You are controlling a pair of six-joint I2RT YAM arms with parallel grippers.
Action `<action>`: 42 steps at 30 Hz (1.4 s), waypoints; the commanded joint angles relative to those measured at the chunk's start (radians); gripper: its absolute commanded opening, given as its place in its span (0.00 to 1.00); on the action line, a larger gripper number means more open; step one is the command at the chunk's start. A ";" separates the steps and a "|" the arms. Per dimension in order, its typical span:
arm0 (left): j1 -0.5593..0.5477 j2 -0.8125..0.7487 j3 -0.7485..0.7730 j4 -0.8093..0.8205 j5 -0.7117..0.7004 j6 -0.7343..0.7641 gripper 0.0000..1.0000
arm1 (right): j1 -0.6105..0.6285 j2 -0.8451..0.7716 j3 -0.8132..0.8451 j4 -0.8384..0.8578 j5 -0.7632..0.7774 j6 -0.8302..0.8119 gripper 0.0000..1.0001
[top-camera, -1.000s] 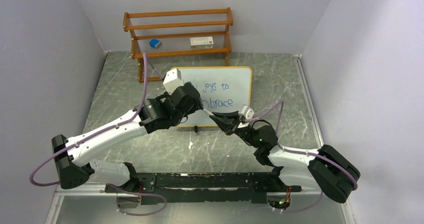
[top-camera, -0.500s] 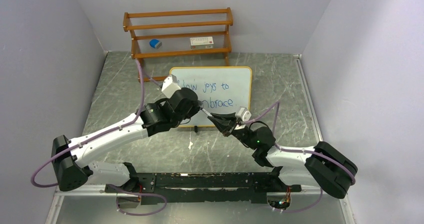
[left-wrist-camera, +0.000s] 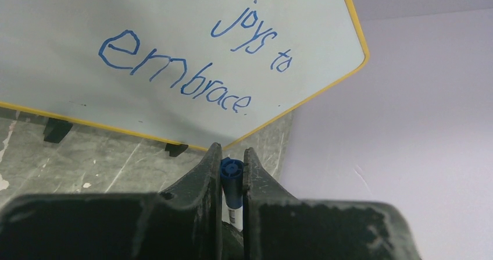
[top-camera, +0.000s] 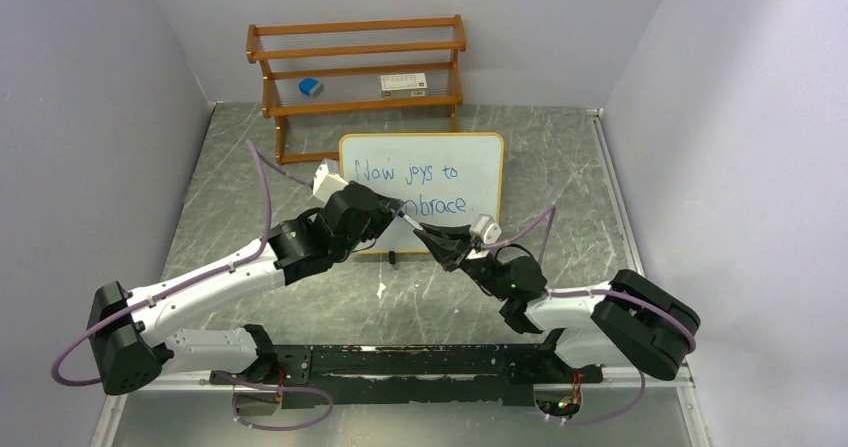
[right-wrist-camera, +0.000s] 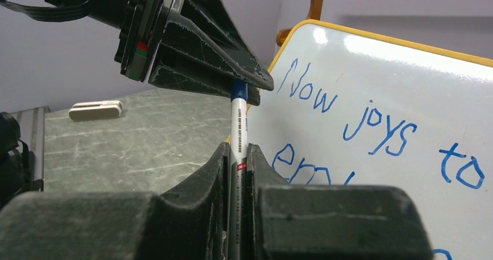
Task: Write a sentence on the whiteboard
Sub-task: Close the whiteboard marker at the center of the board.
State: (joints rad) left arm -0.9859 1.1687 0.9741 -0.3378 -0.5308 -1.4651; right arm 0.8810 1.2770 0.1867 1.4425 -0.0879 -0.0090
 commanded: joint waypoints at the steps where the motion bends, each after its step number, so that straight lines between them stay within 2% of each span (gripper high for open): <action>1: -0.060 0.015 -0.040 0.024 0.183 -0.031 0.05 | 0.007 0.024 0.062 0.236 0.073 -0.023 0.00; 10: -0.099 0.017 -0.077 0.095 0.219 -0.043 0.05 | 0.010 0.083 0.103 0.327 0.112 -0.024 0.00; 16: -0.111 0.001 -0.095 0.113 0.216 -0.035 0.05 | 0.010 0.081 0.114 0.311 0.093 -0.024 0.00; 19: -0.111 -0.028 -0.112 0.120 0.179 -0.026 0.05 | 0.010 0.054 0.096 0.259 0.054 -0.009 0.00; 23: -0.111 -0.060 -0.127 0.101 0.128 -0.007 0.07 | 0.010 -0.029 0.078 0.094 0.015 -0.006 0.00; 28: -0.111 -0.099 -0.128 0.030 0.057 -0.002 0.50 | 0.010 -0.135 0.042 -0.073 -0.007 -0.012 0.00; 31: -0.111 -0.129 -0.117 -0.019 0.000 0.029 0.64 | 0.009 -0.186 0.023 -0.158 -0.018 0.001 0.00; 35: -0.109 -0.164 -0.077 -0.145 -0.109 0.071 0.74 | 0.010 -0.242 0.003 -0.276 -0.027 0.007 0.00; 38: -0.110 -0.194 -0.035 -0.232 -0.194 0.136 0.77 | 0.010 -0.272 -0.010 -0.371 -0.022 0.007 0.00; 42: -0.109 -0.224 0.020 -0.297 -0.297 0.298 0.80 | 0.010 -0.283 -0.030 -0.454 -0.051 0.044 0.00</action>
State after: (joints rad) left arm -1.0969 0.9802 0.9230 -0.5125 -0.6662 -1.3384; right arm 0.8917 1.0100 0.1825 1.0935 -0.1341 0.0059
